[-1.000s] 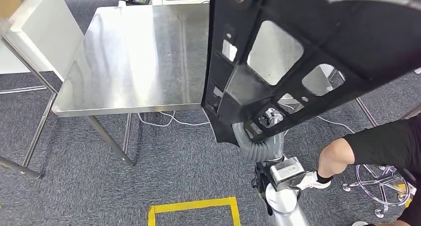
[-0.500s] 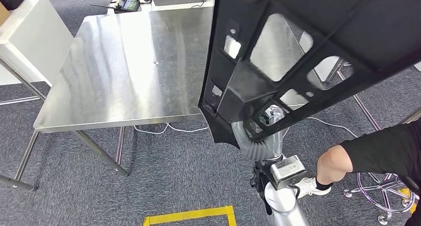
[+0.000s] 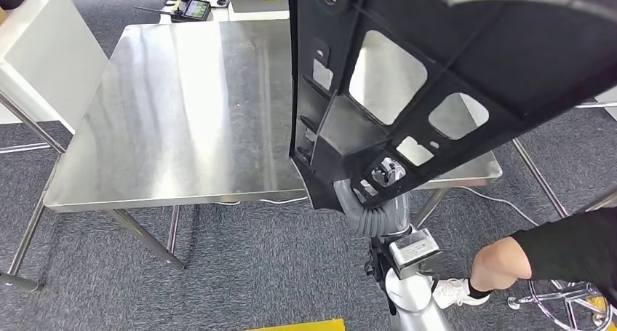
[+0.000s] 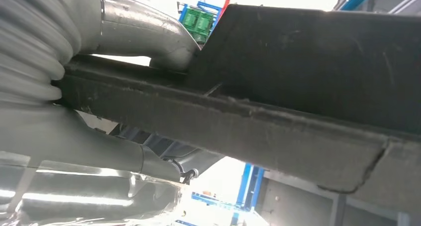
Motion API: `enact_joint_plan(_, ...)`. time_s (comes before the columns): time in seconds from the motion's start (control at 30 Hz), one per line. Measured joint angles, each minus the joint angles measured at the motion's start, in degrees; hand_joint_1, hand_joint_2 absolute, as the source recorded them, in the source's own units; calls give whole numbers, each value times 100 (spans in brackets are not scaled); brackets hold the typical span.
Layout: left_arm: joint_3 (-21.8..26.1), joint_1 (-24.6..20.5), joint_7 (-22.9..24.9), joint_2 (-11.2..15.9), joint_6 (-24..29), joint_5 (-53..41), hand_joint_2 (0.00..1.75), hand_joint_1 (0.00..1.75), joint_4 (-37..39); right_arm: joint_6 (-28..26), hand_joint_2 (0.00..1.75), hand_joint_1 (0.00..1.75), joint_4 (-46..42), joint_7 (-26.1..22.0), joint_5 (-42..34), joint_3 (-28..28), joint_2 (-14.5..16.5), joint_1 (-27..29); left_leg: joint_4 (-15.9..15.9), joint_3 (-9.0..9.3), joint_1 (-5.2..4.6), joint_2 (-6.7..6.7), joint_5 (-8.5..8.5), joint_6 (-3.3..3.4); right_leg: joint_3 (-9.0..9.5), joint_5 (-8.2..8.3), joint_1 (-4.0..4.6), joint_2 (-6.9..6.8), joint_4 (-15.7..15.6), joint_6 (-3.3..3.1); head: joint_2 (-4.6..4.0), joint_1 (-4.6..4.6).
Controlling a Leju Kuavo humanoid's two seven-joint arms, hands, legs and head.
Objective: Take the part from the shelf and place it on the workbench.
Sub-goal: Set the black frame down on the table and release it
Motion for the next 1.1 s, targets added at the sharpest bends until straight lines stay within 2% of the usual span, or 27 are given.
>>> enact_joint_plan(0.03, 2, 8, 0, 0, -3, 1, 175, 0, 1, 0, 175, 175, 14, 0, 2, 0, -4, 6, 1, 57, 1, -7, -52, -10, -124, 22, -7, -1, 30, 22, 0, 7)
enact_joint_plan(0.07, 4, 15, -1, -1, -5, 7, 175, 0, 1, 0, 175, 175, 25, -1, 10, 0, -7, 10, 2, 130, 3, -16, -108, -25, -142, 166, -16, -4, -152, 70, 0, 6)
enact_joint_plan(0.13, 10, 25, -4, -1, -13, 27, 175, 0, 2, -13, 175, 175, 43, -2, 73, 2, -8, 15, 4, 278, 3, -30, -237, -69, -6, 682, -31, -31, -874, 181, 0, 11)
enact_joint_plan(0.17, 17, 25, -8, 3, -22, 40, 175, 0, 1, -32, 175, 175, 57, -2, 134, 9, -8, 15, 6, 328, -3, -39, -295, -98, 60, 856, -27, -57, -1175, 165, 0, 8)
enact_joint_plan(0.2, 26, 22, -11, 8, -33, 50, 175, 0, 1, -66, 175, 175, 72, 1, 218, 22, -4, 19, 8, 349, -7, -40, -344, -133, 109, 979, -19, -78, -1351, 110, 1, 5)
enact_joint_plan(0.27, 42, 18, -14, 26, -54, 65, 175, 0, 0, -159, 175, 175, 97, 26, 418, 67, 21, 25, 31, 378, -11, -27, -385, -198, 150, 984, -7, -88, -1420, -55, 1, -7)
enact_joint_plan(0.33, 49, 18, -11, 51, -61, 75, 175, 0, -3, -267, 175, 175, 108, 85, 643, 128, 71, 24, 214, 312, 2, 1, -368, -250, 250, 976, -44, -68, -1461, -147, 0, -16)
enact_joint_plan(0.37, 53, 14, -11, 59, -65, 79, 175, 0, -4, -313, 175, 175, 115, 117, 750, 156, 99, 15, 449, 184, 15, 8, -365, -280, 317, 950, -64, -65, -1481, -190, 0, -23)
enact_joint_plan(0.4, 60, 11, -11, 65, -68, 79, 175, 0, -5, -353, 175, 175, 123, 151, 846, 180, 123, 5, 774, -17, 34, 11, -401, -317, 381, 914, -79, -65, -1498, -227, 0, -34)
enact_joint_plan(0.47, 88, 17, -9, 68, -73, 79, 175, 0, -4, -433, 175, 175, 151, 235, 1043, 220, 156, -13, 1468, -514, 76, 17, -636, -397, 474, 834, -80, -62, -1504, -275, 0, -47)
enact_joint_plan(0.5, 102, 28, -8, 72, -73, 79, 175, 0, -4, -489, 175, 175, 170, 296, 1173, 240, 166, -16, 1674, -728, 94, 22, -751, -426, 517, 795, -80, -54, -1504, -276, 0, -49)
enact_joint_plan(0.53, 113, 38, -7, 74, -70, 79, 175, 0, -4, -565, 175, 175, 193, 373, 1358, 261, 176, -18, 1727, -870, 110, 27, -776, -446, 567, 759, -80, -45, -1504, -269, 0, -49)
enact_joint_plan(0.57, 120, 44, -7, 74, -65, 79, 175, 0, -4, -662, 175, 175, 222, 467, 1606, 282, 184, -27, 1580, -910, 124, 32, -647, -456, 625, 720, -81, -36, -1504, -258, 0, -49)
enact_joint_plan(0.6, 127, 47, -7, 74, -57, 79, 175, 0, -4, -777, 175, 175, 262, 573, 1919, 305, 194, -48, 1261, -860, 136, 37, -380, -454, 689, 676, -83, -30, -1504, -240, 0, -50)
enact_joint_plan(0.63, 134, 48, -7, 74, -49, 79, 175, 0, -4, -895, 175, 175, 311, 687, 2268, 329, 206, -84, 856, -757, 143, 42, -51, -444, 729, 632, -84, -28, -1506, -219, 0, -49)
enact_joint_plan(0.67, 139, 46, -7, 74, -45, 75, 175, 0, -3, -1008, 175, 175, 379, 808, 2638, 362, 220, -137, 505, -659, 136, 50, 148, -425, 775, 590, -72, -24, -1504, -191, 0, -49)
enact_joint_plan(0.7, 142, 44, -3, 73, -42, 66, 175, 0, -2, -1099, 175, 175, 460, 934, 2996, 400, 239, -209, 275, -579, 124, 56, 270, -395, 790, 556, -56, -20, -1502, -159, 0, -48)
enact_joint_plan(0.77, 143, 39, 26, 67, -46, 27, 175, 0, 0, -1215, 175, 175, 654, 1197, 3676, 497, 284, -373, 165, -530, 94, 59, 274, -337, 791, 512, -18, -11, -1498, -99, 1, -49)
enact_joint_plan(0.87, 142, 14, 82, 42, -63, -32, 175, 0, 0, -1270, 175, 175, 972, 1472, 4329, 631, 345, -640, 129, -511, 69, 34, 377, -331, 809, 500, 27, -16, -1513, -87, 1, -45)
enact_joint_plan(1.03, 142, -54, 89, 19, -116, -30, 175, 0, 1, -1310, 175, 175, 1326, 1566, 4527, 752, 408, -932, 119, -499, 24, -4, 337, -273, 828, 486, 29, -50, -1631, -77, 0, -44)
enact_joint_plan(1.1, 150, -343, 405, -52, -60, 16, 175, 0, 1, -1276, 175, 175, 1545, 1617, 4726, 839, 479, -1132, 119, -512, 24, -13, 344, -246, 814, 489, 15, -61, -1650, -74, 0, -44)
